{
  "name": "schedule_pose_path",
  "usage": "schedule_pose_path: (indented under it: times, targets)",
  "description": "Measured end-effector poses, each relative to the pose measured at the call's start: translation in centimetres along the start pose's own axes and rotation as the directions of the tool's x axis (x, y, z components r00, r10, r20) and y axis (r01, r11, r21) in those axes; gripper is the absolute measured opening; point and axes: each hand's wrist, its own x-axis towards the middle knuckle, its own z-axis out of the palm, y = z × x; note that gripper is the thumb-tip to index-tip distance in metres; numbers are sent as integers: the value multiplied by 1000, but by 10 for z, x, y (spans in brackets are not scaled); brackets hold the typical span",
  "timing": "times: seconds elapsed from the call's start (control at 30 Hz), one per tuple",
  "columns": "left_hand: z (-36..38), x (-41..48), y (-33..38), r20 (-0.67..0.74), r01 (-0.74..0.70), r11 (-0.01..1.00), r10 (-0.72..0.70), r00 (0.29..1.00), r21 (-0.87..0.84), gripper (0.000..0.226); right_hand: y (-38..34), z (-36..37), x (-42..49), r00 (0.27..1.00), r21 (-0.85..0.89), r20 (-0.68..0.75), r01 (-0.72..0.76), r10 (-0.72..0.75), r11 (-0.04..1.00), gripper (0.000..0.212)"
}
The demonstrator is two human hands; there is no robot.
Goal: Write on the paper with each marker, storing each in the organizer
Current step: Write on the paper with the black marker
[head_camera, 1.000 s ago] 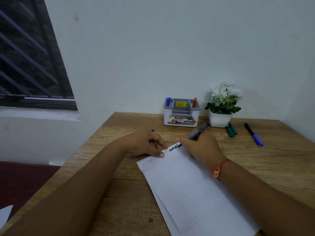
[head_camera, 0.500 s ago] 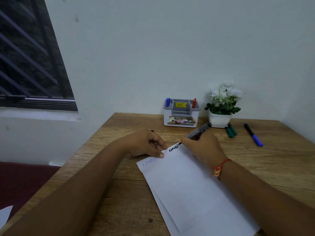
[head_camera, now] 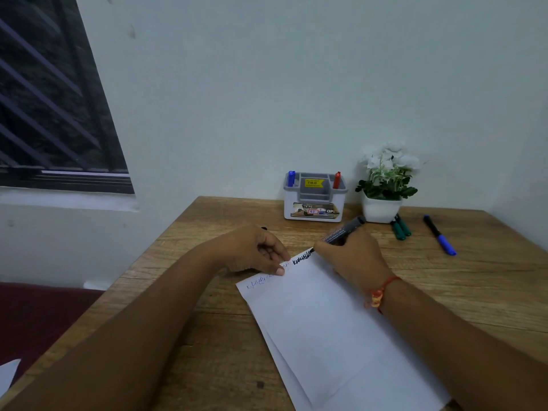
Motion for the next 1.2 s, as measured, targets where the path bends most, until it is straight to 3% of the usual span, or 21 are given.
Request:
schedule_pose_path:
  times: [0.2, 0.43, 1.1, 1.2]
  targets:
    - [1, 0, -1, -7, -3, 1000, 2, 1000, -16, 30, 1, 0, 1, 1000, -1, 23, -9, 9, 1000, 39]
    - [1, -1, -2, 2, -1, 1000, 1, 1000, -12, 30, 3, 0, 3, 1000, -9, 5, 0, 0, 1000, 21]
    - [1, -2, 2, 5, 12, 1000, -12, 1000, -13, 31, 4, 0, 2, 1000, 5, 10, -26, 26, 1000, 29]
    - [1, -2, 3, -5, 9, 1000, -9, 1000, -1, 31, 1, -2, 0, 1000, 27, -4, -26, 26, 999, 22]
